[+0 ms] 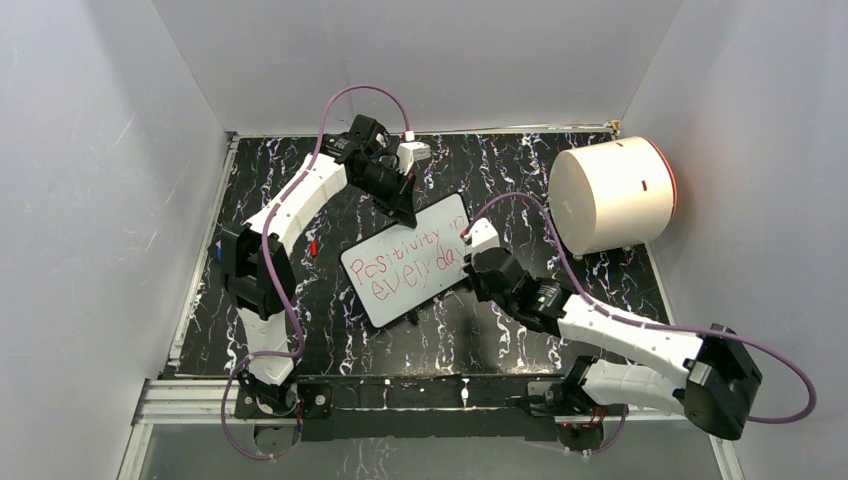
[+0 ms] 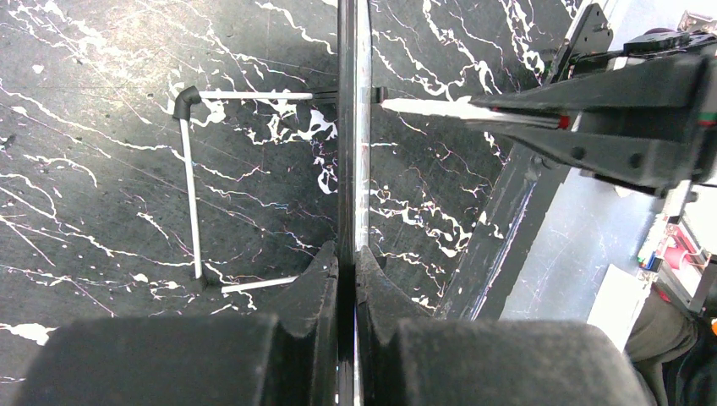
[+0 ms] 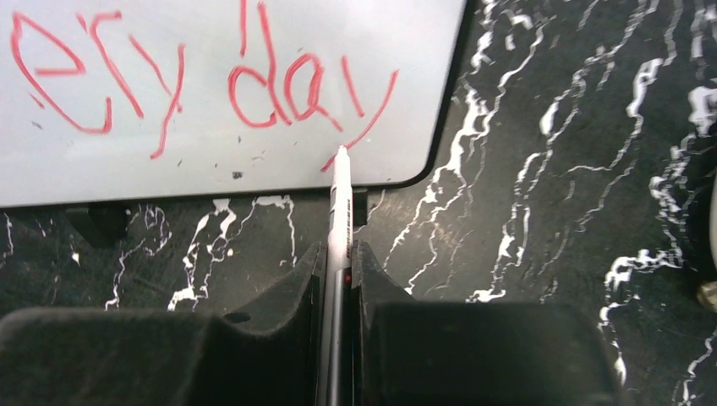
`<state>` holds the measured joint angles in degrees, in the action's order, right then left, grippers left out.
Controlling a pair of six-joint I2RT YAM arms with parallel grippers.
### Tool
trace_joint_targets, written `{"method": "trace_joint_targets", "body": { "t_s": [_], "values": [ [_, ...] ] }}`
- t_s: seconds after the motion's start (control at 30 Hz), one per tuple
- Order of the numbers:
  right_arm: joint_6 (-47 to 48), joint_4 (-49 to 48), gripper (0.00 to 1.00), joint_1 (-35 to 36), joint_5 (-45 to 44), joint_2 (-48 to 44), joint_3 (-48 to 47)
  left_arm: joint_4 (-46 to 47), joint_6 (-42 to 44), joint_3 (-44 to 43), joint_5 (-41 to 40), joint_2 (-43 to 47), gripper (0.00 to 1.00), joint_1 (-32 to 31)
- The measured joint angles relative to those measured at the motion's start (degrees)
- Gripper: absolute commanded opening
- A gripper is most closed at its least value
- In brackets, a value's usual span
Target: Write a sentence on the whiteboard
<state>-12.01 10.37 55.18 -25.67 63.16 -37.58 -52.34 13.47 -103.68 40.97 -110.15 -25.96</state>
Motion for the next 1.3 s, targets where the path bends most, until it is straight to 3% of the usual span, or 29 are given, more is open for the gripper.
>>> {"method": "trace_joint_targets", "body": {
  "t_s": [0.33, 0.83, 1.2, 1.23, 1.3],
  "values": [
    [-0.2, -1.51, 0.0, -2.49, -4.39, -3.5, 0.63, 0.0, 0.0, -0.02, 0.04, 0.0, 0.0, 0.0],
    [-0.24, -7.91, 0.0, -5.35, -2.25, -0.74, 3.3, -0.33, -0.02, -1.09, 0.74, -1.14, 0.0, -0.04],
    [-0.28, -5.7, 0.0, -5.55, -1.81, -3.74, 3.3, -0.61, -0.02, -1.44, 0.44, -1.14, 0.0, -0.04],
    [-0.28, -4.76, 0.0, -5.6, -1.77, -5.16, 3.3, -0.92, -0.04, -1.75, 0.22, -1.16, 0.01, -0.13],
    [-0.28, -2.86, 0.0, -5.62, -1.81, -8.68, 3.26, -1.86, -0.13, -2.93, -0.52, -1.53, 0.15, -0.5]
  ]
}}
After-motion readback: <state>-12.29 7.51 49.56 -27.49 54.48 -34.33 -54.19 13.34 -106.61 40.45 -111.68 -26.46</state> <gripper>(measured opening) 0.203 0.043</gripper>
